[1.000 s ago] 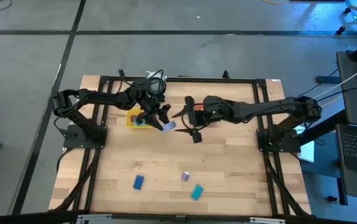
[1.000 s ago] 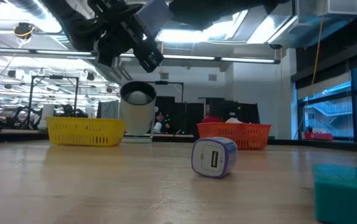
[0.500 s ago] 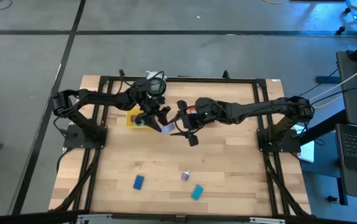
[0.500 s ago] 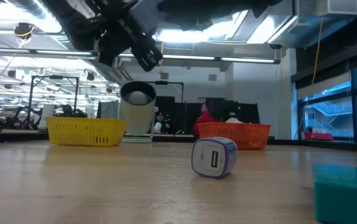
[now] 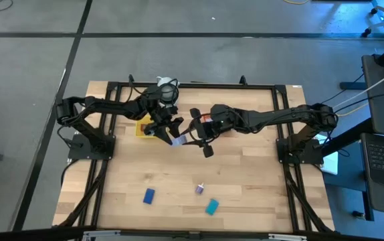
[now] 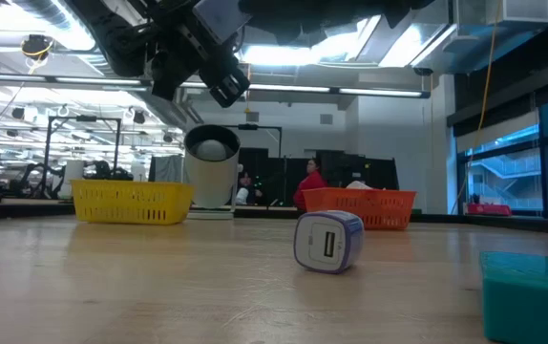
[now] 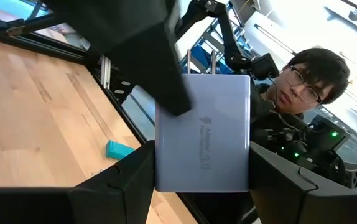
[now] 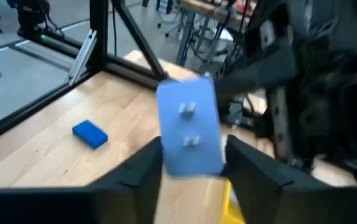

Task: Pick & Place Office items
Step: Put the light blue charger adapter into the orange bin

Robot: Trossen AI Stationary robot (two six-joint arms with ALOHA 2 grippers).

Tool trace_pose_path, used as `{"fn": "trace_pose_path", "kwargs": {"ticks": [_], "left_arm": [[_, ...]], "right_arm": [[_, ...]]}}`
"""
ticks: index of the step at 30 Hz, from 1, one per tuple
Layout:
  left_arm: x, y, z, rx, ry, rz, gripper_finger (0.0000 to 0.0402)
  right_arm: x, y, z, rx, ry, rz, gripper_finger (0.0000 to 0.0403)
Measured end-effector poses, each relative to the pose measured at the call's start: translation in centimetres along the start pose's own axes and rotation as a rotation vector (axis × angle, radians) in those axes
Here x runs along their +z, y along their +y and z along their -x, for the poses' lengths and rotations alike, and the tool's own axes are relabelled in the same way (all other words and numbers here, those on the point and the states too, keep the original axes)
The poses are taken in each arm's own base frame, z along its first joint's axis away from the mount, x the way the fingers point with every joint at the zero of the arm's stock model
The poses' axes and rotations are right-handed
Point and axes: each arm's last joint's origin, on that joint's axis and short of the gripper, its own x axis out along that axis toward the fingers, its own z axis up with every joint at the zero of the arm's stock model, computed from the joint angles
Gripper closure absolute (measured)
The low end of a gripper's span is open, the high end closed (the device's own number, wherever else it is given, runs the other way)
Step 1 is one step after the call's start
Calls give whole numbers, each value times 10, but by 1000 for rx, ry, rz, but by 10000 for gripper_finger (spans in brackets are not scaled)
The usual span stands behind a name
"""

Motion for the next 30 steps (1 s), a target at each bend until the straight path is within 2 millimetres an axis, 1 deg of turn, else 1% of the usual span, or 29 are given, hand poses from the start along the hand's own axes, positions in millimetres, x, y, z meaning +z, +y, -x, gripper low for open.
{"fn": "trace_pose_path", "kwargs": {"ticks": [3, 5, 8, 15, 18, 22, 30], "left_arm": [[0, 0, 0, 1, 0, -3, 189], [0, 0, 0, 3, -1, -2, 189], [0, 0, 0, 4, -2, -1, 189], [0, 0, 0, 4, -2, 1, 189], [0, 0, 0, 4, -2, 4, 189], [0, 0, 0, 4, -3, 7, 189], [0, 0, 0, 5, -4, 6, 189]], "right_arm": [[3, -1, 0, -3, -33, 9, 194], [5, -1, 0, -6, -47, 15, 186], [5, -1, 0, -5, -50, 14, 194], [5, 0, 0, 28, -60, 11, 245], [5, -1, 0, 29, -60, -4, 256], [5, -1, 0, 26, -59, -14, 249], [4, -2, 1, 27, -59, -22, 216]]}}
